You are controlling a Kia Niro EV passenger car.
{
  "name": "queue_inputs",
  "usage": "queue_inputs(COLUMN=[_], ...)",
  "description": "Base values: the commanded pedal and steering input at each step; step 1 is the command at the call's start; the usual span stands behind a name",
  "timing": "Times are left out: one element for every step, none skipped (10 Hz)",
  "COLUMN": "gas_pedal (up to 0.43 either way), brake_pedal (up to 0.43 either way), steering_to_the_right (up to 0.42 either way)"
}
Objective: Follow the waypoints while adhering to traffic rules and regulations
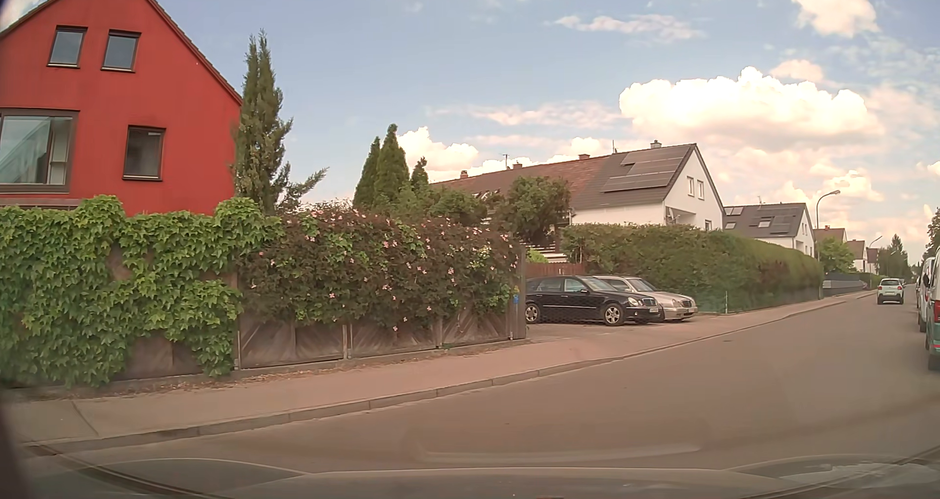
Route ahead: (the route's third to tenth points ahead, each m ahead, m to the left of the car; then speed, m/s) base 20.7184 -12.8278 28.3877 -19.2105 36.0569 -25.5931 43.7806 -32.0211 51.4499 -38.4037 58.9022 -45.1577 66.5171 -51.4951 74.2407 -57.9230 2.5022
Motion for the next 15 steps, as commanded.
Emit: queue_inputs(gas_pedal=[0.169,0.169,0.169,0.169,0.169,0.169,0.169,0.169,0.169,0.169,0.169,0.177,0.189,0.197,0.197], brake_pedal=[0.018,0.018,0.018,0.018,0.018,0.018,0.018,0.018,0.018,0.018,0.018,0.018,0.018,0.018,0.018], steering_to_the_right=[0.326,0.328,0.329,0.331,0.337,0.340,0.341,0.348,0.352,0.352,0.352,0.350,0.349,0.347,0.342])
